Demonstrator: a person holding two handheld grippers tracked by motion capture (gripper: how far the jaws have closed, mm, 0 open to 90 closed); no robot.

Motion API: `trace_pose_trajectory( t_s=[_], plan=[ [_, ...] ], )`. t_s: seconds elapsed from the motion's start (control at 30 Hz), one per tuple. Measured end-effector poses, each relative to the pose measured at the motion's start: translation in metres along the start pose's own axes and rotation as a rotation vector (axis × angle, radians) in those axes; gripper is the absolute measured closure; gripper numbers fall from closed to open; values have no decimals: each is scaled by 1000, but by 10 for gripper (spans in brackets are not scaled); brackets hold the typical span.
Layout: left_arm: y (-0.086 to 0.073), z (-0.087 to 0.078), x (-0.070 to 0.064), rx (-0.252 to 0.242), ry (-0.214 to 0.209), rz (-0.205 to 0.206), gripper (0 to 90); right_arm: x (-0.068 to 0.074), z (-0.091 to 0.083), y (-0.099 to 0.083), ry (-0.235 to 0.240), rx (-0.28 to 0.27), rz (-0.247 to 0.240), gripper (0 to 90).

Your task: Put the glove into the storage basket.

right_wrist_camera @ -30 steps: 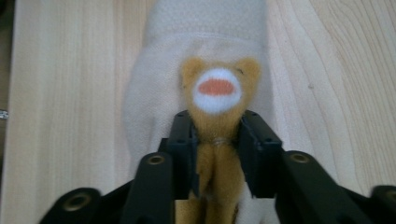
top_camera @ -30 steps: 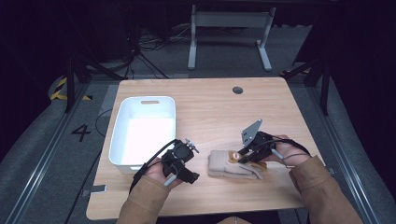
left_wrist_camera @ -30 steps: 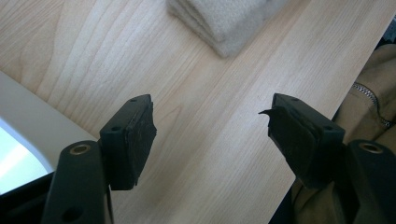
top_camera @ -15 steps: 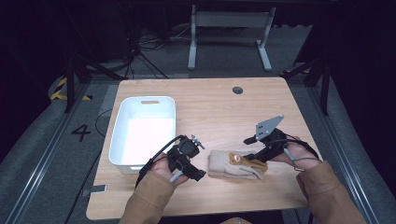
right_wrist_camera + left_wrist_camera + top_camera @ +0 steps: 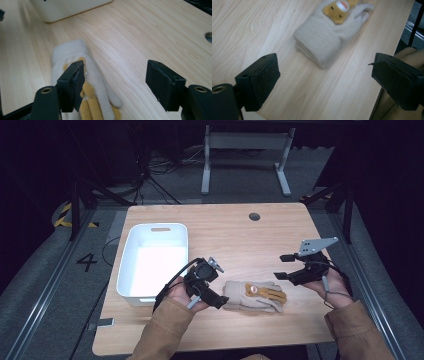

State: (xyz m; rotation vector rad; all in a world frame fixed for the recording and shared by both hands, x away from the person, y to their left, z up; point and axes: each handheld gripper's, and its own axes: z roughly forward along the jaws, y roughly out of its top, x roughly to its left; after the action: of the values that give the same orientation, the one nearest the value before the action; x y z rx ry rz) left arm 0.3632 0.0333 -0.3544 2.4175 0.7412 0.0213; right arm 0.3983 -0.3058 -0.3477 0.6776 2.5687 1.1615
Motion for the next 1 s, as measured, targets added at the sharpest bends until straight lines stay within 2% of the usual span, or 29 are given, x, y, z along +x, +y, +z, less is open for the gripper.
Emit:
trace_pose_trajectory(
  t_s=[0.03, 0.17, 0.2, 0.4, 0.47, 0.5, 0.57, 0.73, 0.77, 1.0],
  plan=[
    [1, 1, 0, -5, 0, -1, 68, -2, -6, -4, -42, -11, 28, 303],
    [7, 4, 0, -21, -16, 4, 57, -7, -14, -12, -92, -15, 73, 295],
    [8, 5, 1, -23, -18, 4, 57, -8, -16, -14, -106, -14, 97, 288],
    [9, 7, 4, -33, -15, 3, 50, -18, -24, -23, -218, -25, 193, 194],
    [9, 7, 5, -36, -9, 7, 47, -20, -25, -24, -224, -25, 207, 170],
    [9, 7, 6, -41, -3, 7, 47, -23, -25, -27, -249, -25, 228, 152],
    [8, 7, 7, -44, 5, 5, 46, -26, -25, -30, -264, -16, 236, 148],
    [7, 9, 9, -47, -1, -13, 30, -32, -24, -36, -296, -7, 266, 143],
    [7, 9, 10, -43, 2, -17, 27, -35, -23, -39, -325, 6, 273, 143],
    [6, 12, 12, -66, 22, 5, 7, -47, -16, -53, -361, 43, 318, 146]
  ],
)
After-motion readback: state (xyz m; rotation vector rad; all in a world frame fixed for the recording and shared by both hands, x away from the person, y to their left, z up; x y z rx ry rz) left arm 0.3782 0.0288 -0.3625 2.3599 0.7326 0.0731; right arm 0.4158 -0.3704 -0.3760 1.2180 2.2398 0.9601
